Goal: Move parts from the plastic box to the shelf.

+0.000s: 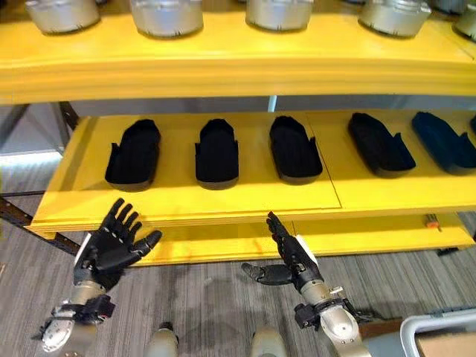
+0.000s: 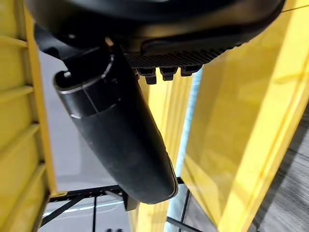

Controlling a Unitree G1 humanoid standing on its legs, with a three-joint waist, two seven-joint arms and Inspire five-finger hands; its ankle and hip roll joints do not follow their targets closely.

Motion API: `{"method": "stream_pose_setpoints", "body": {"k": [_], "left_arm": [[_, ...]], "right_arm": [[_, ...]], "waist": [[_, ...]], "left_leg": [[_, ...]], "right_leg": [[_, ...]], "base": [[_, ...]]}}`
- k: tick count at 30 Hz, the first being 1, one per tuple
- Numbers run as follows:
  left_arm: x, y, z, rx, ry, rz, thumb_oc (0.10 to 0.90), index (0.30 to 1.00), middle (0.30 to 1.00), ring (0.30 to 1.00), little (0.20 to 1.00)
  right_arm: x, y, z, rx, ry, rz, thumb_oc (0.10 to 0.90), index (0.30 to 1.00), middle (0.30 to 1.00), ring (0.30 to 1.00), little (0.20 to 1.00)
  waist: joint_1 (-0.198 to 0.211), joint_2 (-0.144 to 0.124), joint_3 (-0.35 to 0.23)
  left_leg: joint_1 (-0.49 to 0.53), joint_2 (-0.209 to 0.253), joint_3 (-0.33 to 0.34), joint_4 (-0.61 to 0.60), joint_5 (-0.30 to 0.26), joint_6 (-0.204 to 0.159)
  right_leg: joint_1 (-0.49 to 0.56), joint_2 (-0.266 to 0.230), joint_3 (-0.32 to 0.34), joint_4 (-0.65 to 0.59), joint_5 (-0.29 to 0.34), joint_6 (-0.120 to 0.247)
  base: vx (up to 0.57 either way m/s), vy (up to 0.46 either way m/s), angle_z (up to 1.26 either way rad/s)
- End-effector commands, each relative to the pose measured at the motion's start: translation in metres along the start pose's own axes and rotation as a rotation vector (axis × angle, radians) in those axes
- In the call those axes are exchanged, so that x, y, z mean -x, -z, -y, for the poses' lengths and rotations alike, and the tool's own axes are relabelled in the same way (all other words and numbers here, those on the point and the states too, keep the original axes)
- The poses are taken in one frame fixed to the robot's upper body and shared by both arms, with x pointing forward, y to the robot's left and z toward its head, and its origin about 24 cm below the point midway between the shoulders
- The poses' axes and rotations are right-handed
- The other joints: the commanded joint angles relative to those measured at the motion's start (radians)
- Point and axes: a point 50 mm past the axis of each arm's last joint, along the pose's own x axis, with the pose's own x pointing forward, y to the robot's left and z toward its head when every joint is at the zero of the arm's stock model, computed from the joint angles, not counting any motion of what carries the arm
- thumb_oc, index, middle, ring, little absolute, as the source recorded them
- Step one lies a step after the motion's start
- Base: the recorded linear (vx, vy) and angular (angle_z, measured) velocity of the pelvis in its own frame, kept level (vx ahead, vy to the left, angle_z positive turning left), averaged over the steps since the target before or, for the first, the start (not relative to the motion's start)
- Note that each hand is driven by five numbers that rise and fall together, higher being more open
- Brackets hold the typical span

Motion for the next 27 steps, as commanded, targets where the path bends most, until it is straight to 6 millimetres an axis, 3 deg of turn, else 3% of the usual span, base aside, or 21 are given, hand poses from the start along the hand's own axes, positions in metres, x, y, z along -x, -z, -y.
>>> {"method": "stream_pose_setpoints", "body": {"k": [1,2,5,6,7,8,9,12,14,21,27], "left_arm": [[-0.008,-0.03,0.016,0.015,0.125,0.205,0.9,1.0,1.0,1.0,1.0],[-0.005,-0.022,0.014,0.047,0.12,0.174,0.9,1.0,1.0,1.0,1.0],[-0.005,-0.014,0.014,0.048,0.126,0.146,0.9,1.0,1.0,1.0,1.0],[-0.008,-0.014,0.015,0.041,0.127,0.149,0.9,1.0,1.0,1.0,1.0],[-0.008,-0.014,0.014,0.04,0.124,0.151,0.9,1.0,1.0,1.0,1.0],[-0.008,-0.012,0.014,0.039,0.124,0.151,0.9,1.0,1.0,1.0,1.0],[-0.008,-0.012,0.014,0.039,0.124,0.152,0.9,1.0,1.0,1.0,1.0],[-0.008,-0.007,0.015,0.036,0.138,0.129,0.9,1.0,1.0,1.0,1.0],[-0.005,-0.003,0.015,0.023,0.147,0.112,0.9,1.0,1.0,1.0,1.0],[-0.005,0.011,0.015,0.005,0.131,0.065,0.9,1.0,1.0,1.0,1.0],[-0.01,0.017,0.01,-0.098,0.104,0.045,0.9,1.0,1.0,1.0,1.0]], "right_arm": [[-0.008,-0.053,0.01,-0.008,0.021,0.308,0.9,1.0,1.0,1.0,1.0],[-0.009,-0.052,0.01,-0.039,0.018,0.312,0.9,1.0,1.0,1.0,1.0],[-0.011,-0.047,0.01,-0.068,0.028,0.295,0.9,1.0,1.0,1.0,1.0],[-0.013,-0.046,0.01,-0.081,0.036,0.291,0.9,1.0,1.0,1.0,1.0],[-0.015,-0.046,0.01,-0.076,0.037,0.288,0.9,1.0,1.0,1.0,1.0],[-0.017,-0.047,0.01,-0.059,0.027,0.288,0.9,1.0,1.0,1.0,1.0],[-0.017,-0.047,0.01,-0.059,0.027,0.288,0.9,1.0,1.0,1.0,1.0],[-0.014,-0.044,0.012,-0.056,0.034,0.273,0.9,1.0,1.0,1.0,1.0],[-0.011,-0.039,0.013,-0.052,0.044,0.247,0.9,1.0,1.0,1.0,1.0],[-0.006,-0.031,0.015,-0.052,0.098,0.219,0.9,1.0,1.0,1.0,1.0],[-0.011,-0.022,0.006,-0.102,0.094,0.179,0.9,1.0,1.0,1.0,1.0]], "waist": [[0.023,0.009,-0.082],[0.039,0.012,-0.089],[0.051,0.017,-0.099],[0.048,0.014,-0.096],[0.047,0.008,-0.095],[0.053,-0.011,-0.094],[0.052,-0.009,-0.096],[0.035,-0.022,-0.113],[0.025,-0.024,-0.132],[0.009,-0.009,-0.165],[0.023,-0.035,-0.18]], "left_leg": [[0.039,0.081,-0.03,-0.137,0.152,0.022],[0.052,0.098,-0.026,-0.203,0.228,0.029],[0.05,0.109,-0.003,-0.276,0.339,0.027],[0.036,0.101,0.026,-0.269,0.351,0.036],[0.039,0.081,0.031,-0.26,0.329,0.043],[0.06,-0.019,0.018,-0.216,0.237,0.066],[0.057,-0.018,0.016,-0.216,0.238,0.067],[0.096,-0.093,0.099,-0.181,0.13,0.095],[0.138,-0.149,0.106,-0.169,0.075,0.105],[0.215,-0.16,0.129,-0.354,0.093,0.123],[0.23,-0.2,0.169,-0.388,0.074,0.147]], "right_leg": [[0.031,0.036,-0.002,-0.037,0.009,-0.079],[0.034,0.063,-0.02,-0.074,0.015,-0.091],[0.045,0.086,-0.049,-0.131,0.038,-0.098],[0.048,0.087,-0.057,-0.162,0.057,-0.099],[0.049,0.088,-0.053,-0.189,0.074,-0.098],[0.072,0.083,-0.045,-0.288,0.129,-0.086],[0.072,0.084,-0.046,-0.292,0.133,-0.086],[0.114,0.076,-0.064,-0.41,0.186,-0.083],[0.145,0.074,-0.071,-0.478,0.217,-0.08],[0.169,0.04,-0.079,-0.552,0.288,-0.036],[0.16,-0.009,-0.041,-0.623,0.367,0.015]], "base": [[-0.05,-0.19,0.12],[-0.04,-0.17,0.01],[-0.06,-0.176,0.1],[-0.11,-0.13,0.33],[-0.13,-0.19,0.36],[-0.08,-0.127,0.22],[-0.07,-0.126,-0.04],[-0.05,-0.058,0.1],[0.04,0.034,0.28],[0.04,0.124,0.08],[0.0,0.18,-0.2]]}}
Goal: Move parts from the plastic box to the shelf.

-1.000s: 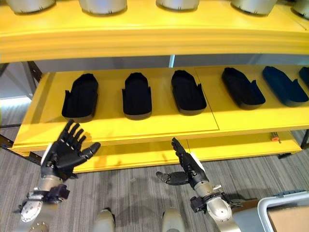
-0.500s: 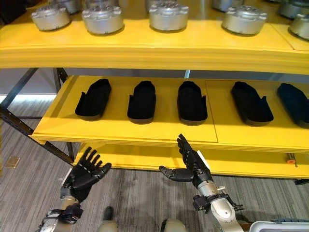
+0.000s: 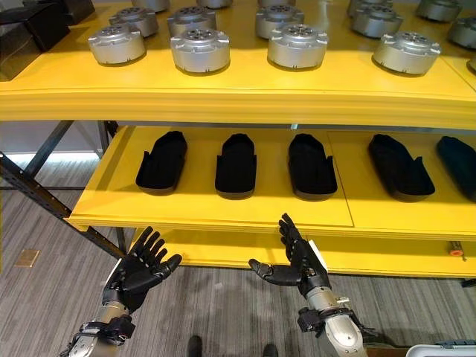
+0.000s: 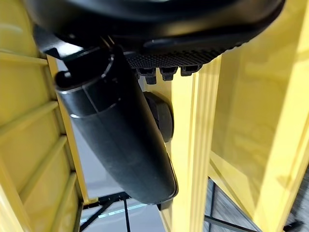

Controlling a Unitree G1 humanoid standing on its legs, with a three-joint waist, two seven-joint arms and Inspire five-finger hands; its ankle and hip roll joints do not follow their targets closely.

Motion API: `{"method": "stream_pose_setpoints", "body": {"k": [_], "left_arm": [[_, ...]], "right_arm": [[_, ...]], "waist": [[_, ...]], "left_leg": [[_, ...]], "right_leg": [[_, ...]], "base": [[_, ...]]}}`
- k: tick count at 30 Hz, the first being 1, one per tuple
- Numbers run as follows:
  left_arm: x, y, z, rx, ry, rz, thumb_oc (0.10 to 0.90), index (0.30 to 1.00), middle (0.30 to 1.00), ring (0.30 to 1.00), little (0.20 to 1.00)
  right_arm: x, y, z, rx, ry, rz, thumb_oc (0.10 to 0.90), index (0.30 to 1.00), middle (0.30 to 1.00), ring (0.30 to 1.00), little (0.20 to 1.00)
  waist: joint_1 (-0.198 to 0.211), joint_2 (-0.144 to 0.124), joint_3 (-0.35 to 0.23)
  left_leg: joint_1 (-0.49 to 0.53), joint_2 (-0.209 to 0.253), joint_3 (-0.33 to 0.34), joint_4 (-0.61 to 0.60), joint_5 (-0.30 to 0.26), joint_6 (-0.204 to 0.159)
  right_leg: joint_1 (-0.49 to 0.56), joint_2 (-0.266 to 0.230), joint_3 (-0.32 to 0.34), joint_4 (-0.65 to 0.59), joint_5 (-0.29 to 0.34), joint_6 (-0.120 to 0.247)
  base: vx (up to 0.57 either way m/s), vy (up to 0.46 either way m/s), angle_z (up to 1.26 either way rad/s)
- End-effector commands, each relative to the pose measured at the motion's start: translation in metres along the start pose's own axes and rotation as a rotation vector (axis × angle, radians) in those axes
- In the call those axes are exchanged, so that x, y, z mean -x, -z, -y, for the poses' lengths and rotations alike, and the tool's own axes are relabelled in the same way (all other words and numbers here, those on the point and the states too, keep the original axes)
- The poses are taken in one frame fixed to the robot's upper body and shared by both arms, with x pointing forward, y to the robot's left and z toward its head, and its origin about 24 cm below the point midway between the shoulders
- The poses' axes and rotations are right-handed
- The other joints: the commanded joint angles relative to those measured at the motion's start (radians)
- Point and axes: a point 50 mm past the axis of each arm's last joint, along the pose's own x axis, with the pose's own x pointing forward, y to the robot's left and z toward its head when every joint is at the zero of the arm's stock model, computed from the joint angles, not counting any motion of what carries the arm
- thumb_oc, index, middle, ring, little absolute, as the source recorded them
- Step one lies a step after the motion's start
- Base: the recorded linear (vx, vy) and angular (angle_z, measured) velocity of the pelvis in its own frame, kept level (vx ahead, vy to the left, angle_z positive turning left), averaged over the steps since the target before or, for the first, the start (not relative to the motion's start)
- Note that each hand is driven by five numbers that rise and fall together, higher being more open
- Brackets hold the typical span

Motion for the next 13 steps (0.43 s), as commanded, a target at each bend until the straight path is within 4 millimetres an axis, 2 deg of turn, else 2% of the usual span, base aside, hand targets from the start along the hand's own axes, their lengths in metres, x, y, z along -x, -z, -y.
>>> {"method": "stream_pose_setpoints", "body": {"k": [1,5,13], "left_arm": [[-0.016,-0.037,0.006,-0.145,0.052,0.205,0.9,1.0,1.0,1.0,1.0],[-0.019,-0.039,0.002,-0.22,0.037,0.205,0.9,1.0,1.0,1.0,1.0],[-0.02,-0.039,0.002,-0.247,0.021,0.207,0.9,1.0,1.0,1.0,1.0]], "right_arm": [[-0.022,-0.032,0.0,0.025,-0.025,0.177,0.9,1.0,1.0,1.0,1.0],[-0.024,-0.027,-0.005,0.01,-0.031,0.152,0.9,1.0,1.0,1.0,1.0],[-0.024,-0.02,-0.007,0.012,-0.027,0.119,0.9,1.0,1.0,1.0,1.0]], "waist": [[0.01,-0.03,-0.047],[0.01,-0.049,-0.047],[0.008,-0.065,-0.06]], "left_leg": [[0.041,-0.015,0.007,0.016,-0.099,0.024],[0.051,-0.03,0.028,0.012,-0.111,0.038],[0.072,-0.043,0.04,0.004,-0.125,0.051]], "right_leg": [[-0.029,-0.007,0.04,-0.011,0.027,0.021],[-0.035,-0.025,0.059,-0.013,0.042,0.035],[-0.026,-0.039,0.075,-0.022,0.053,0.047]], "base": [[0.0,0.167,-0.34],[0.01,0.094,-0.21],[0.03,0.044,-0.08]]}}
